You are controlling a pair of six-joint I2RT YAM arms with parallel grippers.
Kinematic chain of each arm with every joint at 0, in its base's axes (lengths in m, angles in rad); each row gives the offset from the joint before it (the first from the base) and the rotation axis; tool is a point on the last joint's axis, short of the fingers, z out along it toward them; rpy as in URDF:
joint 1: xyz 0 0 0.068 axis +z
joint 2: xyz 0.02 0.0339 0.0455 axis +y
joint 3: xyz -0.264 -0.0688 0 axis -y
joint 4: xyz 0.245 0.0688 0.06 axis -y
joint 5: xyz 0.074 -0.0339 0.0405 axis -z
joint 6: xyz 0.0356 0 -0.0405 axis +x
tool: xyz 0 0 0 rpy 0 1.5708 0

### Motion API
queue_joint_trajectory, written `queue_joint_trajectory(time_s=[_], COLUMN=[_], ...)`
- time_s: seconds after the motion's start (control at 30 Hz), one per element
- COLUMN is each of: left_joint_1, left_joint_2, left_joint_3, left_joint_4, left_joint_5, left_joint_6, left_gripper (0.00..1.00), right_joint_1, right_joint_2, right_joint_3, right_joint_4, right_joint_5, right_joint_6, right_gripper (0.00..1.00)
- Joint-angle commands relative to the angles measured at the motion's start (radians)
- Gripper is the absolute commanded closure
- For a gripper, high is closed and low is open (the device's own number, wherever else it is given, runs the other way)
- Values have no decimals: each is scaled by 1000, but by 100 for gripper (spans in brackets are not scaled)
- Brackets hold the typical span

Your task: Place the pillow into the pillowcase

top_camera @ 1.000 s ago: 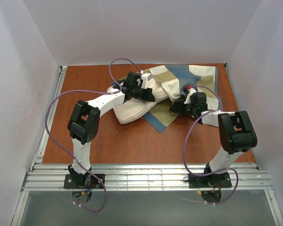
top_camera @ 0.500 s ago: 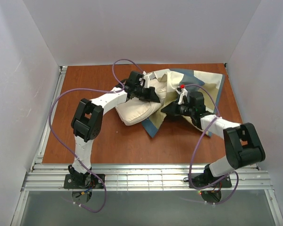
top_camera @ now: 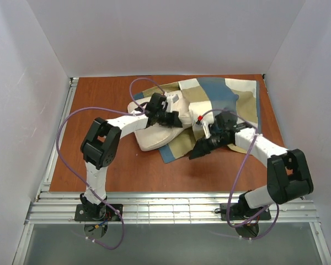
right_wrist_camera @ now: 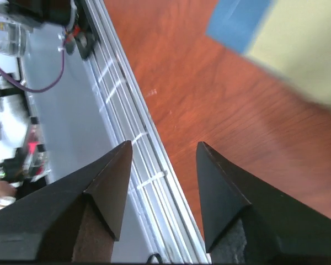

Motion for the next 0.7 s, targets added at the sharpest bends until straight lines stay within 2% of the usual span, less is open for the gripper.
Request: queue_joint_trajectory(time_s=[0.0,0.07,0.13,0.2,0.23,0.3,0.4,0.5,0.53,0.6,0.63,0.67], left_joint_1=[18,13,-1,-4,-1,4,42,162,247,329,425,462], left_joint_2=[-138,-213,-248,-328,-362,-476,-578,-640,-638,-614,-603,-568], left_joint_3=[-210,-331,-368,-411,-428,-442,-430,-410,-402,-393,-392,-382], left_joint_4=[-114,-133,-168,-168,-154,-131,-130,-191,-211,-248,-248,-258], left_joint_5=[-57,-70,-79,-70,-70,-33,3,-13,-8,-45,-10,-10], left_joint_6=[212,337,424,511,517,490,406,321,315,315,316,317], left_gripper=[100,100,100,72,60,46,35,24,20,19,18,18], right_joint_1=[-98,-130,-148,-147,-135,-109,-32,45,60,63,65,63], right_joint_2=[-124,-142,-142,-109,-90,-7,131,241,264,339,363,387], right_joint_3=[273,420,485,519,545,582,691,754,768,831,852,896], right_joint_4=[-336,-370,-328,-225,-199,-164,-192,-208,-205,-177,-165,-122], right_joint_5=[-63,-44,36,210,276,428,554,700,722,765,782,817], right_joint_6=[-259,-265,-190,-132,-92,-79,-64,-61,-58,-47,-47,-41], right_gripper=[55,56,50,47,45,44,44,42,40,38,37,37])
